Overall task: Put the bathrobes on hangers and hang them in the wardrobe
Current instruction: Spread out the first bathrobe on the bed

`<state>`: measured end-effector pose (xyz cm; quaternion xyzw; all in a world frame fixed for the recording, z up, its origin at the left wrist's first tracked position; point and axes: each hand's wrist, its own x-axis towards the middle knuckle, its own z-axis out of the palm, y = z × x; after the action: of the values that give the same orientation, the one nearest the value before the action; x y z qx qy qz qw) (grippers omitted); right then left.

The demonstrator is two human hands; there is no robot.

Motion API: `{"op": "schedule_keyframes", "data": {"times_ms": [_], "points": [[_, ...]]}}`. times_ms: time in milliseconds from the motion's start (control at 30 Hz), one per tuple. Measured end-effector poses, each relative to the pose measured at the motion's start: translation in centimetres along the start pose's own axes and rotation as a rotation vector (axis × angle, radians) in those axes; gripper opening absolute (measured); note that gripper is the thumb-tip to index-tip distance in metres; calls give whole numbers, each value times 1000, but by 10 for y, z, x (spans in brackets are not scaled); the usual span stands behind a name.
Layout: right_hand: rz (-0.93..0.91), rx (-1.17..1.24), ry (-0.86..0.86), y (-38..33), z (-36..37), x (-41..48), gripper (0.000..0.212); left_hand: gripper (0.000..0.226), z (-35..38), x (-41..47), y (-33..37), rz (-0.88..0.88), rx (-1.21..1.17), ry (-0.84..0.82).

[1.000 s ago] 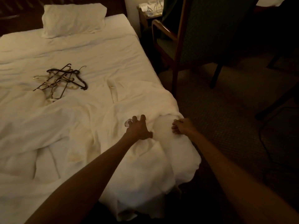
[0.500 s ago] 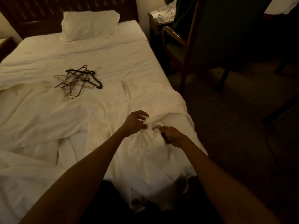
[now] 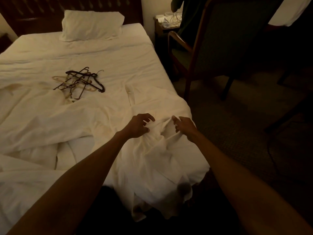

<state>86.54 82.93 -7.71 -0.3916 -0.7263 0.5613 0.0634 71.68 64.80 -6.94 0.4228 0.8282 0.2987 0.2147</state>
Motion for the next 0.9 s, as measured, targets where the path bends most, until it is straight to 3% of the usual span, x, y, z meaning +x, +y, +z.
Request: {"op": "schedule_keyframes", "data": {"times_ms": [200, 367, 467, 533, 600, 700, 800, 900], "points": [[-134, -108, 36, -15, -3, 0, 39, 52, 3, 7, 11, -47, -88, -62], [49, 97, -65, -24, -2, -4, 46, 56, 22, 28, 21, 11, -40, -143], [156, 287, -124, -11, -11, -3, 44, 28, 28, 37, 18, 1, -13, -102], [148, 378, -199, 2, -15, -7, 27, 16, 29, 39, 17, 56, 46, -48], [120, 409, -271, 14, -17, -7, 18, 22, 31, 41, 17, 74, 34, -19], [77, 404, -299, 21, -19, -5, 31, 47, 37, 44, 19, 45, 37, -48], [55, 373, -244, 23, -22, -1, 31, 28, 42, 51, 15, 71, 39, -34], [67, 297, -313, 30, -24, -2, 40, 18, 36, 59, 11, 79, -7, 67]]}}
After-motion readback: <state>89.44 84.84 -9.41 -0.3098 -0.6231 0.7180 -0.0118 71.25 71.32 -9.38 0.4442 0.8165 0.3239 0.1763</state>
